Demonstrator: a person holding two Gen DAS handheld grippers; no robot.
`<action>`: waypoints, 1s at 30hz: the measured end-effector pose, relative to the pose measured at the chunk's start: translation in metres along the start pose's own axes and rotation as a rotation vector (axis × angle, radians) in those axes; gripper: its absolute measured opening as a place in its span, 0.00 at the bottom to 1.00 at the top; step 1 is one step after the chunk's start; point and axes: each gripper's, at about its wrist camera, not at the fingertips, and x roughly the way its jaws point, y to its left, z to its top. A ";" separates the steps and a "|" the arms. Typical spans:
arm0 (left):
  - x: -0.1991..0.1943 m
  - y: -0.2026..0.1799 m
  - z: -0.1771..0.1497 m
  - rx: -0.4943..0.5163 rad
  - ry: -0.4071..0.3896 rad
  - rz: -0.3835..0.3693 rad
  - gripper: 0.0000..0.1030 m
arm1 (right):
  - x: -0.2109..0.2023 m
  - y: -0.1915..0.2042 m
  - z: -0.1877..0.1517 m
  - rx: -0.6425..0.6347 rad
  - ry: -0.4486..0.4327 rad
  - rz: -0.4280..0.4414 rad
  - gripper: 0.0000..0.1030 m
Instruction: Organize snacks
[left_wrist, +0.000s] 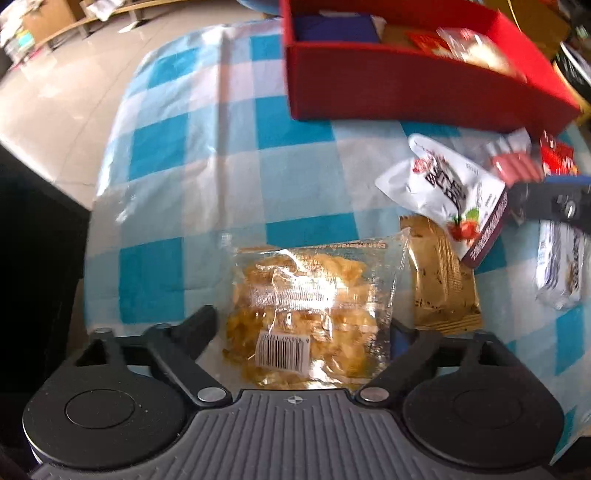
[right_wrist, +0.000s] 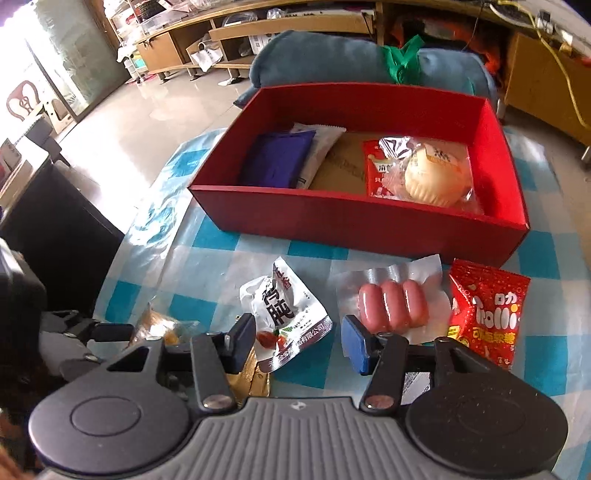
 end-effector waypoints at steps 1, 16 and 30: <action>0.001 -0.002 -0.001 0.008 -0.010 0.013 1.00 | 0.000 0.000 0.001 -0.005 -0.004 0.003 0.45; -0.011 0.010 -0.021 0.020 -0.020 -0.048 0.76 | 0.074 0.039 0.014 -0.305 0.131 -0.060 0.62; -0.004 0.026 -0.007 -0.014 0.017 -0.124 0.95 | 0.076 0.028 0.031 -0.268 0.155 0.005 0.72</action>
